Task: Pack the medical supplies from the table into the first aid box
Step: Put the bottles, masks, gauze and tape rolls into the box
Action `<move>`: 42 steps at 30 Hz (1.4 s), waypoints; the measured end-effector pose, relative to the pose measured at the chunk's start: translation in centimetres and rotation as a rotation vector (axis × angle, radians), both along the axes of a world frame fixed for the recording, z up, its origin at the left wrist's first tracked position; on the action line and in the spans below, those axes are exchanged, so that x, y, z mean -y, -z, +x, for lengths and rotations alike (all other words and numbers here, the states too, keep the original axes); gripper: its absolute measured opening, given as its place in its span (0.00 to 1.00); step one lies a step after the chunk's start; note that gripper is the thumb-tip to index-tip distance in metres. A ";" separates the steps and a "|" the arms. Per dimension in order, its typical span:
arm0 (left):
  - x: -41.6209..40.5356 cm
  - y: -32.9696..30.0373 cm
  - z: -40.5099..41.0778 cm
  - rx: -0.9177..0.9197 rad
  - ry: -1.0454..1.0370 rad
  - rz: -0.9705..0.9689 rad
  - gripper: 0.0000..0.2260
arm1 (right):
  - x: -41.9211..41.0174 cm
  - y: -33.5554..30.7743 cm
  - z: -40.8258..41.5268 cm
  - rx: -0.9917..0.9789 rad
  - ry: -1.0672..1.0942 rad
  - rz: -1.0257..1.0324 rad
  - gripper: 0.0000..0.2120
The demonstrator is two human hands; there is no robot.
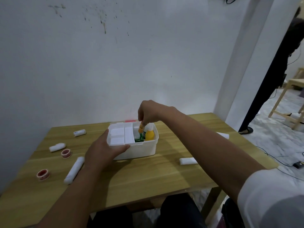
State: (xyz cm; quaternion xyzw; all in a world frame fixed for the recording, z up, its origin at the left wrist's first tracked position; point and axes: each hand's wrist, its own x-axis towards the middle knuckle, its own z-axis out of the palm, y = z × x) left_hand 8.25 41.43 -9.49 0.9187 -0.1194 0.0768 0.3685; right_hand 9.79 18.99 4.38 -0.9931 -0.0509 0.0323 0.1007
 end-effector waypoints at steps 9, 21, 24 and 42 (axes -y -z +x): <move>-0.2 0.1 0.0 0.024 -0.015 0.004 0.50 | -2.4 3.9 0.2 -0.024 -0.120 -0.419 0.13; -0.2 -0.1 0.0 0.033 0.011 0.009 0.46 | -1.0 4.8 0.2 0.001 -0.168 -0.266 0.08; -0.4 0.2 0.3 0.001 -0.003 0.042 0.50 | 1.7 3.0 -0.9 0.099 -0.125 0.026 0.11; -0.5 -0.5 -0.5 -0.018 0.042 0.077 0.51 | 14.0 10.9 -12.7 -0.304 0.272 -0.032 0.18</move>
